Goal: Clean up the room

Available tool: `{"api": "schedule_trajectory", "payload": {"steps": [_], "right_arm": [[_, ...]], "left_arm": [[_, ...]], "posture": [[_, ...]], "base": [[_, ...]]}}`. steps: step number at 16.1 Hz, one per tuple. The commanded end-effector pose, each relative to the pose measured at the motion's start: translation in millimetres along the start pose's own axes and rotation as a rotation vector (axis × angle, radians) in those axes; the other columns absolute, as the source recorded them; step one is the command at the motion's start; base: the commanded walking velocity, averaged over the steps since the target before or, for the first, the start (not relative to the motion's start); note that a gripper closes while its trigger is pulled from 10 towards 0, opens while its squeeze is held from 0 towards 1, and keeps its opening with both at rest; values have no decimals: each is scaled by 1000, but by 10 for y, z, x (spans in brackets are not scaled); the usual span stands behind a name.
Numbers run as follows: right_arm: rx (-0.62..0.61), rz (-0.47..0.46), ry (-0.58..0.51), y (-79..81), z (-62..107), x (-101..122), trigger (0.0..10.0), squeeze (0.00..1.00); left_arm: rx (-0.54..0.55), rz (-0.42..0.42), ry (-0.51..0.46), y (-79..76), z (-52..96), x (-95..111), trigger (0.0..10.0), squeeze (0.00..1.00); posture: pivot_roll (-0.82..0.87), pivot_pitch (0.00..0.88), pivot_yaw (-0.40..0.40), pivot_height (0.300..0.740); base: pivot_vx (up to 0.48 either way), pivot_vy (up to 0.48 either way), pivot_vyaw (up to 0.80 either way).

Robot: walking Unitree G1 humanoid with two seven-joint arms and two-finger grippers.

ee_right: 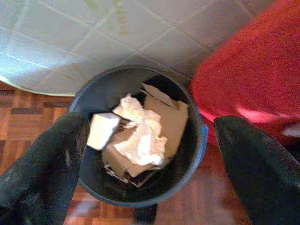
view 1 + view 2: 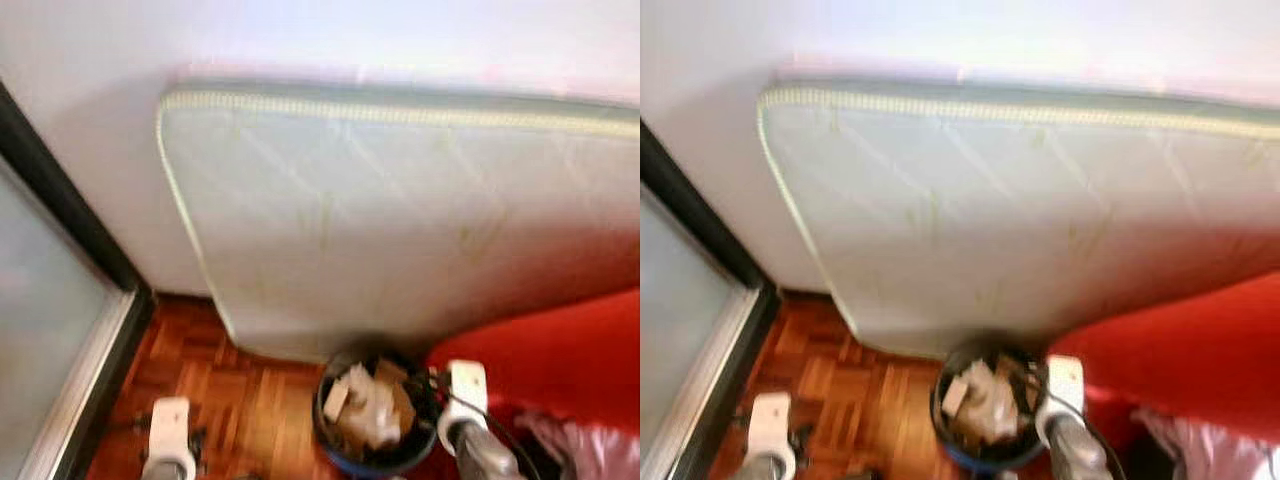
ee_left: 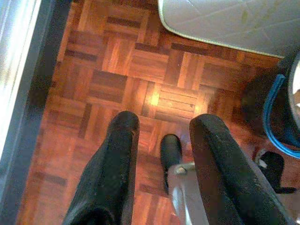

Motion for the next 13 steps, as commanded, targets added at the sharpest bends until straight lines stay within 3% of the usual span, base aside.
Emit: {"api": "schedule_trajectory", "payload": {"steps": [1,5,13], "right_arm": [[-16,-9,78,-51,61,-205,10000,0],[-22,5,177,-97,164,-477,10000,0],[-14,21,165,-52,146,-448,10000,0]], "left_arm": [[24,13,77,36,60,-215,10000,0],[28,34,115,-24,66,-288,10000,0],[3,20,112,-93,22,-211,10000,0]], "posture": [[65,34,-63,740],[39,15,-59,740],[-9,55,-31,740]], "base": [[0,0,0],[0,0,0],[0,0,0]]}}
Point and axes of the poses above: a point about 5 cm out from each wrist's last joint towards the gripper, its own z axis pointing back from the gripper into the wrist, its own x axis along the axis of the wrist's last joint, y = z × x, the point moved 1 cm from there along -z, pointing out of the wrist towards the gripper, and after that the axes turned 6 degrees about z, right-handed, at the moved point
